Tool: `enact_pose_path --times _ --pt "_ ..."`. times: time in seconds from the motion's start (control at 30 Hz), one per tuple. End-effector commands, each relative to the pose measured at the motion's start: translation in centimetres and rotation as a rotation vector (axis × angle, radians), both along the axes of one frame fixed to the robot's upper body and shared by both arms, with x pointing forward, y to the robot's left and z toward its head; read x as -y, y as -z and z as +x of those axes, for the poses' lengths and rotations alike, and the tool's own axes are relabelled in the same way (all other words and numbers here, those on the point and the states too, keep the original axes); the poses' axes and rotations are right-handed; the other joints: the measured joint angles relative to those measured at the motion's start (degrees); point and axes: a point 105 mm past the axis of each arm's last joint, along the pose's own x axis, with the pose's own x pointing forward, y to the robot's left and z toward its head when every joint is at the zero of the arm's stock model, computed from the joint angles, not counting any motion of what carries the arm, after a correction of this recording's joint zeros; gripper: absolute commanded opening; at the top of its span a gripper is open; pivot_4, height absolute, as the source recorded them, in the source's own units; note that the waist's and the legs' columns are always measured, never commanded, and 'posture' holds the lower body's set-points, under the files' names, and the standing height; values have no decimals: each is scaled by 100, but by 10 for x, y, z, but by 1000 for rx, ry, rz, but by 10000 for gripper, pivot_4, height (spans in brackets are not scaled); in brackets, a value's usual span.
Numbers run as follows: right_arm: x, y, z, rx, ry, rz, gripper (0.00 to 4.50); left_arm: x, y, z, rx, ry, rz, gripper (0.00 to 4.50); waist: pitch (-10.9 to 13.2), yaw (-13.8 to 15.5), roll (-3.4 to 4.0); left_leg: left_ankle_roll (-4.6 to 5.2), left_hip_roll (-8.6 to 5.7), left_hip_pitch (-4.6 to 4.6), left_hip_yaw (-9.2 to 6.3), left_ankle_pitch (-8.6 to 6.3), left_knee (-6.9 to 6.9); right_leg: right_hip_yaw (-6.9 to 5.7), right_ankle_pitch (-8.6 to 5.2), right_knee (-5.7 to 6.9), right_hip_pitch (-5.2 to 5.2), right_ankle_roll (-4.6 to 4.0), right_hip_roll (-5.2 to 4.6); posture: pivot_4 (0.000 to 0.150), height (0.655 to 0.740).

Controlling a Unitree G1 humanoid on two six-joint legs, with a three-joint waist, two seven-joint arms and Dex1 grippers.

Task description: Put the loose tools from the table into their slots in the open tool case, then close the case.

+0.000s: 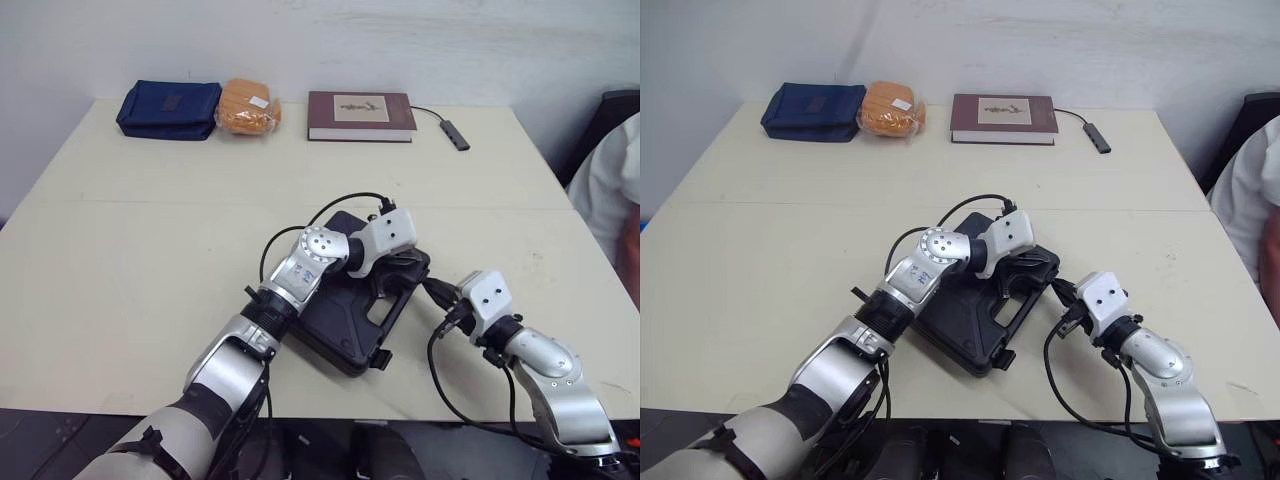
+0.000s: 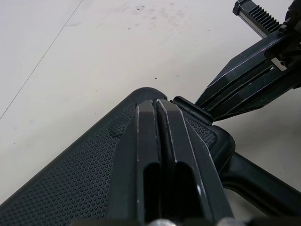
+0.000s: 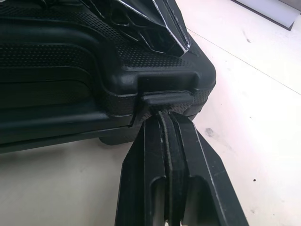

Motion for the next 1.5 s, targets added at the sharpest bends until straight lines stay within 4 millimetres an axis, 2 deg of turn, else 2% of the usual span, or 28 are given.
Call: enact_pose_path --times 0.03,0.2,0.53,0.9,1.03,1.17,1.23,1.3,1.37,1.5 --pt "-15 -27 1 101 -73 8 0 -26 69 -4 -185 -79 191 493 0 0 0 -1 1 0 0 0 0 0 0 0 0 -1 1 1500 7400" --pt "-13 -29 3 96 -77 -9 0 -26 70 -3 -188 -83 196 493 0 -2 0 -3 4 0 1 0 0 0 0 0 -1 -4 2 1500 7400" --pt "-20 -28 9 74 -128 -46 0 -30 74 -2 -201 -99 207 493 -2 -41 -3 -7 10 3 2 -2 -1 2 1 0 -1 -10 4 1500 7400" --pt "-21 -27 12 68 -149 -62 0 -38 68 4 -212 -129 149 493 -6 -116 -10 -12 12 10 0 -2 -3 1 2 0 5 -13 3 1500 7400" --pt "-6 -31 8 71 -160 -124 0 -29 39 0 -181 -57 -46 493 -7 -114 -4 -37 14 9 2 -15 -9 1 0 0 0 -16 4 1500 7400" --pt "13 -42 -5 63 -191 -163 0 -28 -22 -7 -84 44 -350 493 20 -87 9 -17 13 -4 2 -2 -10 -3 -1 -4 -9 -19 4 1500 7400" --pt "19 -45 -10 52 -205 -168 0 -31 -51 -17 -21 129 -456 493 57 -70 15 -15 13 -10 0 0 -7 -7 -1 -3 -12 -19 4 1500 7400" --pt "23 -47 -15 40 -218 -172 0 -36 -62 -22 18 174 -479 493 85 -39 18 -13 11 -20 1 4 -5 -7 -1 -1 -21 -18 4 1500 7400" --pt "29 -46 -27 53 -261 -212 0 -51 -69 -30 107 245 -437 493 95 39 23 -28 9 -26 0 13 -6 -15 -1 -3 -24 -18 8 1500 7400" --pt "35 -39 -42 34 -262 -208 0 -70 -70 -47 141 338 -367 493 95 88 24 -40 6 -27 4 19 -8 -42 0 -14 -21 -16 15 1500 7400"
